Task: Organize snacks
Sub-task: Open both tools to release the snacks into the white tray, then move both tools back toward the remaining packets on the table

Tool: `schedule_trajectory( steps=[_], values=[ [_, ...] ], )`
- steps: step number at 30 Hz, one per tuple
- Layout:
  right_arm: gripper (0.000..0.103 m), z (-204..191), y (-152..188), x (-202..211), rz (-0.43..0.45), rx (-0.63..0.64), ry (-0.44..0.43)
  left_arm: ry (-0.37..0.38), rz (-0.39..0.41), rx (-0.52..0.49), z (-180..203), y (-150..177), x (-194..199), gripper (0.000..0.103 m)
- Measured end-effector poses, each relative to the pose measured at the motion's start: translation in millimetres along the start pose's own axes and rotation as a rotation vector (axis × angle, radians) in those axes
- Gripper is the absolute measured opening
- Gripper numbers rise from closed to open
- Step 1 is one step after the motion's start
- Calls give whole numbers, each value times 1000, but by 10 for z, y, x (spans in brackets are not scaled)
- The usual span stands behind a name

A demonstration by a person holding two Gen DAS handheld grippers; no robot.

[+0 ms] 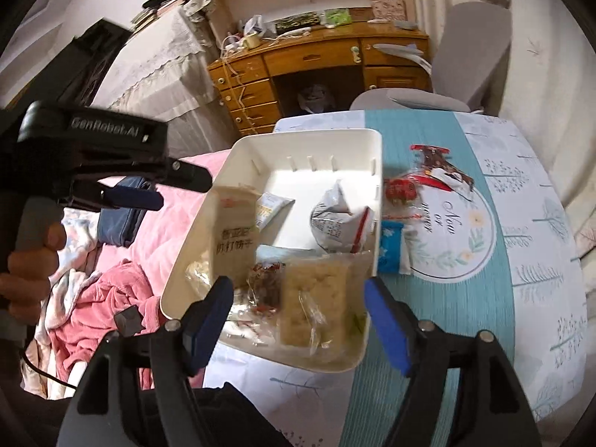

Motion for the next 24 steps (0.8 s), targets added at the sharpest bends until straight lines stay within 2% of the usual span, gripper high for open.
schedule_trajectory(
  steps=[6, 13, 19, 24],
  values=[
    [74, 165, -21, 81, 10, -24, 43, 52, 40, -12, 163, 82, 53, 68],
    [74, 390, -99, 198, 44, -42, 56, 96, 113, -71, 484, 158, 138, 68],
    [74, 704, -130, 310, 54, -42, 52, 122, 185, -51, 844, 247, 198, 68],
    [74, 1025, -138, 375, 39, -18, 26, 100, 234, 8, 1107, 316, 207, 68]
  ],
)
Point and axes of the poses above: each gripper's, at about its wrist camera, not at the fingertips, and x roughly against the way its jaws point, z to its right, y to its underside, the point moved 10 cm from there along -x, roughly the way its jaws point, and after that the axes turned 12 degrees about z, right-handed, at the moved point
